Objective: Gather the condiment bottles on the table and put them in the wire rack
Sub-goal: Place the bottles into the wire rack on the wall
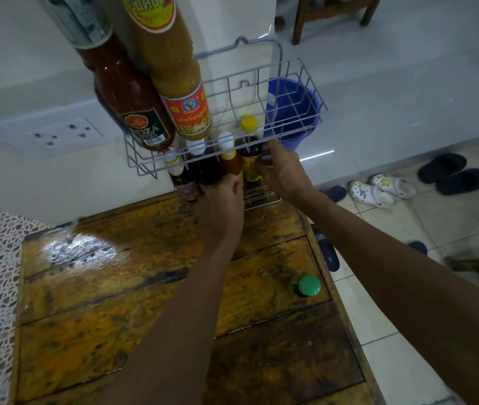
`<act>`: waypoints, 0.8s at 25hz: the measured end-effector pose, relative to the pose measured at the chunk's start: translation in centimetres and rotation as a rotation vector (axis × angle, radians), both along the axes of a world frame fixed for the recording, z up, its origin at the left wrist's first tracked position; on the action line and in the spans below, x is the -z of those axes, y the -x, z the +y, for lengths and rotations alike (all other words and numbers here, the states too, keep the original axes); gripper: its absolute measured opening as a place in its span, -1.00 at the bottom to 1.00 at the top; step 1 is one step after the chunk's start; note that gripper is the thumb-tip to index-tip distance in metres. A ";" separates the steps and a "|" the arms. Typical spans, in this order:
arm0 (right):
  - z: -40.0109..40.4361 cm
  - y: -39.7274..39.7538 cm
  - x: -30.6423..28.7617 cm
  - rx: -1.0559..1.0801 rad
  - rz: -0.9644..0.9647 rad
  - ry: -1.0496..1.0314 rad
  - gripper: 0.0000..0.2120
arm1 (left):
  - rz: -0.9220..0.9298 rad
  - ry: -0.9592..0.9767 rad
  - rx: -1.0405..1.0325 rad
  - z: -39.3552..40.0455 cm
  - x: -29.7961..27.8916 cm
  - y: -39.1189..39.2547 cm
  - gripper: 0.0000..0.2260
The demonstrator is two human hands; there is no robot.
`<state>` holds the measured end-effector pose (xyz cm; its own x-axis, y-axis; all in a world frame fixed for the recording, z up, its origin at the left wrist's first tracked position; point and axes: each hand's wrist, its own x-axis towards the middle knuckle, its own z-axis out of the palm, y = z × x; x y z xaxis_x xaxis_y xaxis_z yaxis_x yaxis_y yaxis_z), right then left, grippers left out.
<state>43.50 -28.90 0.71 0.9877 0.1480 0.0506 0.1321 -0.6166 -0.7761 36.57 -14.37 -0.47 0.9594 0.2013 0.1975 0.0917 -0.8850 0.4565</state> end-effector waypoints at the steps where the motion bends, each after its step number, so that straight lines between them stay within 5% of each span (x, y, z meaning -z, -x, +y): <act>1: 0.1 0.0 0.1 -0.001 0.004 -0.001 -0.62 | 0.024 -0.027 0.023 -0.1 0.1 0.0 -0.86; 20: 0.2 0.6 0.7 0.003 0.021 0.000 -0.56 | 0.121 0.133 0.145 0.6 0.8 -0.6 -0.78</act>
<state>42.89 -28.65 0.03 0.9889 0.1454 0.0296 0.1140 -0.6169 -0.7788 37.15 -13.81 -1.27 0.9953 0.0757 0.0599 0.0289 -0.8258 0.5633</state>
